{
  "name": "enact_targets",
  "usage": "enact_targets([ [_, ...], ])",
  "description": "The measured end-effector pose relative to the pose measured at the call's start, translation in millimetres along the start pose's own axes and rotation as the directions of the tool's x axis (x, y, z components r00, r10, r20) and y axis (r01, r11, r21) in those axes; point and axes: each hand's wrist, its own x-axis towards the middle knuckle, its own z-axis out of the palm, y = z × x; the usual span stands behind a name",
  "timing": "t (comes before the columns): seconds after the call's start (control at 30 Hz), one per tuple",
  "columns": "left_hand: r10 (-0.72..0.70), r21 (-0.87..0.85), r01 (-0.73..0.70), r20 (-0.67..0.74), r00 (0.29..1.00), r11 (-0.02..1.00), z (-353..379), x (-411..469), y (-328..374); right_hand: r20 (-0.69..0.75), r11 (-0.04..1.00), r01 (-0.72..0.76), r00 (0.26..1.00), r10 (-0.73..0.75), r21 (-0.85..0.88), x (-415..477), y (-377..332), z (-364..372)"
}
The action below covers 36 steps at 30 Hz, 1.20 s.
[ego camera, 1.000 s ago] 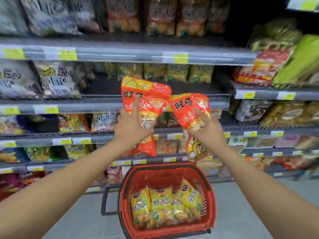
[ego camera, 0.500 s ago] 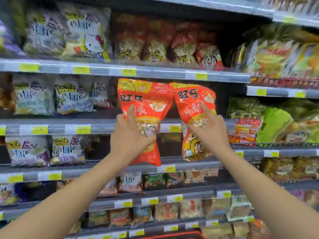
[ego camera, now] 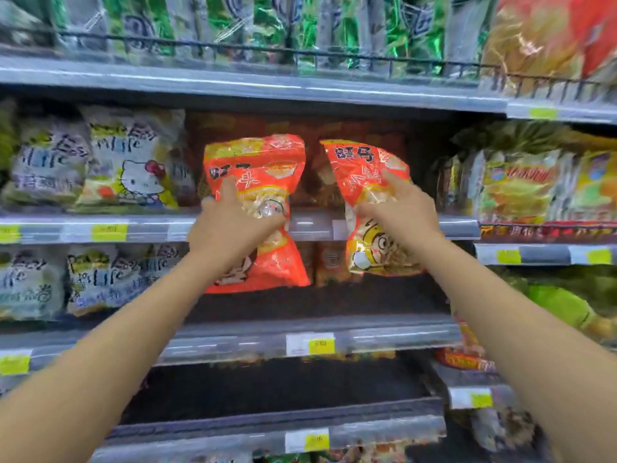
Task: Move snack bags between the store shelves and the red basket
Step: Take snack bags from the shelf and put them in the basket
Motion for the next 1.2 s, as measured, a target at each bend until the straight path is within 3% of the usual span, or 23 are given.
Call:
enact_targets([
  [0.27,-0.101,0.075,0.102,-0.019,0.995,0.992,15,85,60,0.092,0.996,-0.092,0.992,0.090,0.016,102,-10,-2],
  [0.5,-0.091,0.121,0.103,-0.098,0.991,0.987,55,131,88,0.076,0.981,-0.186,0.980,0.181,0.056,156,-11,40],
  [0.77,-0.066,0.185,0.096,-0.163,0.984,0.978,82,150,72,-0.011,0.996,-0.062,0.998,0.062,0.062,172,10,80],
  [0.97,0.013,0.126,0.015,-0.219,0.976,0.992,100,171,66,-0.051,0.998,-0.027,0.998,0.030,0.061,183,16,102],
  [1.2,0.004,0.247,0.029,-0.131,0.991,0.969,120,196,50,-0.039,0.991,-0.005,0.999,-0.001,-0.132,192,22,120],
])
